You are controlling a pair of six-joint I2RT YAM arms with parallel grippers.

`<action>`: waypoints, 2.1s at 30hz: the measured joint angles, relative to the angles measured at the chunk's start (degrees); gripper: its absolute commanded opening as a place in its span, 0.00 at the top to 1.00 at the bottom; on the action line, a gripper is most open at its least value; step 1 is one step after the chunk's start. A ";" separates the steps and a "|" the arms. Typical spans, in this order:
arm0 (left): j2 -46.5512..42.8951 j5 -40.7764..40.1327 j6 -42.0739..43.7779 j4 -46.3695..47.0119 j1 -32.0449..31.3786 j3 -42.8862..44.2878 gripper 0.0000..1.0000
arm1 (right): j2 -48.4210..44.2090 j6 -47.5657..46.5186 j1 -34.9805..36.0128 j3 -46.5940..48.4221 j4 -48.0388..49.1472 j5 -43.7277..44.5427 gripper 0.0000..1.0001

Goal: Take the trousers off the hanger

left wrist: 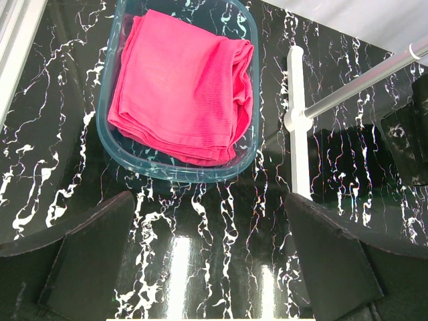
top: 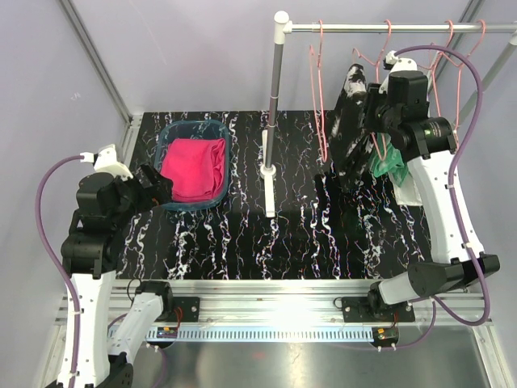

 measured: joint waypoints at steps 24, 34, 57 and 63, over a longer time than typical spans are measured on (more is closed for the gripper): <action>0.72 1.38 0.20 0.15 -0.09 0.04 0.01 | -0.90 -0.68 -2.49 0.04 2.36 -7.80 1.00; 4.79 4.74 0.68 0.68 -1.09 2.89 0.01 | 2.51 -0.70 -2.49 10.43 -1.46 -9.33 1.00; 12.87 -8.74 1.07 6.56 -33.70 14.25 0.01 | -0.52 -0.42 -2.49 12.00 1.64 -11.93 1.00; 17.73 -14.95 2.43 8.68 -43.87 20.65 0.01 | -3.13 0.26 -2.49 12.00 2.25 -12.87 1.00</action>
